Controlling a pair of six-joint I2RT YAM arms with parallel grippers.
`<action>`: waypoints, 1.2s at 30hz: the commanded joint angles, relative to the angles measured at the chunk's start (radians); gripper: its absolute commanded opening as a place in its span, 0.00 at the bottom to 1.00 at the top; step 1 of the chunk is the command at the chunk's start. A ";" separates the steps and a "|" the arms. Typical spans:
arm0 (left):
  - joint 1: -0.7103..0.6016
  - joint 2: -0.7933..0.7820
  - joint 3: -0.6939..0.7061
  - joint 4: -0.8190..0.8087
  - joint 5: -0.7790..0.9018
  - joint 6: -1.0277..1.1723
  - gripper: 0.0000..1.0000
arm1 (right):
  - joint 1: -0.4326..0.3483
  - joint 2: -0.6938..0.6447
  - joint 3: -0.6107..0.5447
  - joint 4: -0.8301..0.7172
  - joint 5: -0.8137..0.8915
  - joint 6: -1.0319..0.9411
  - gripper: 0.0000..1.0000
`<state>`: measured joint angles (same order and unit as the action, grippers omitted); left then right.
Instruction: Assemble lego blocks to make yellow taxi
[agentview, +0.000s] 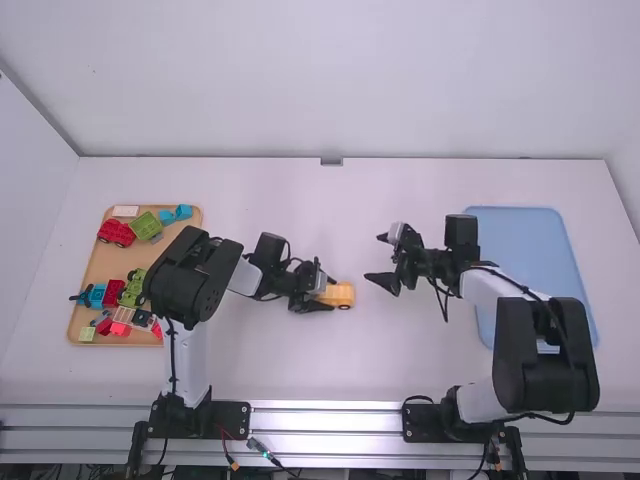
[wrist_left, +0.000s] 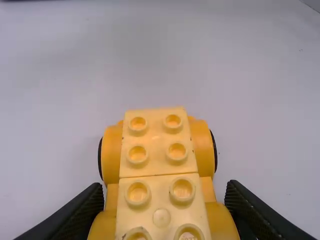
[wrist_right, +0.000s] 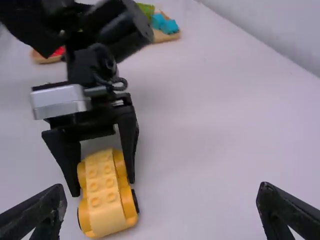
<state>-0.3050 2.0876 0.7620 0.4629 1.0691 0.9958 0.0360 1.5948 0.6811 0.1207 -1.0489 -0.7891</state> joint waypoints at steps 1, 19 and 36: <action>-0.003 0.007 -0.001 0.010 -0.075 0.012 0.60 | 0.022 -0.018 -0.009 0.006 0.055 0.074 0.99; 0.255 -0.373 -0.001 -0.203 -0.137 -0.325 0.99 | 0.107 -0.018 -0.008 0.037 0.212 0.060 0.99; 0.602 -0.782 0.017 -0.639 -0.917 -1.056 0.99 | 0.106 -0.018 -0.008 0.063 0.212 0.060 0.99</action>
<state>0.2844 1.3178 0.7605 -0.1303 0.3473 0.1596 0.1436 1.5948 0.6804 0.1829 -0.8314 -0.7349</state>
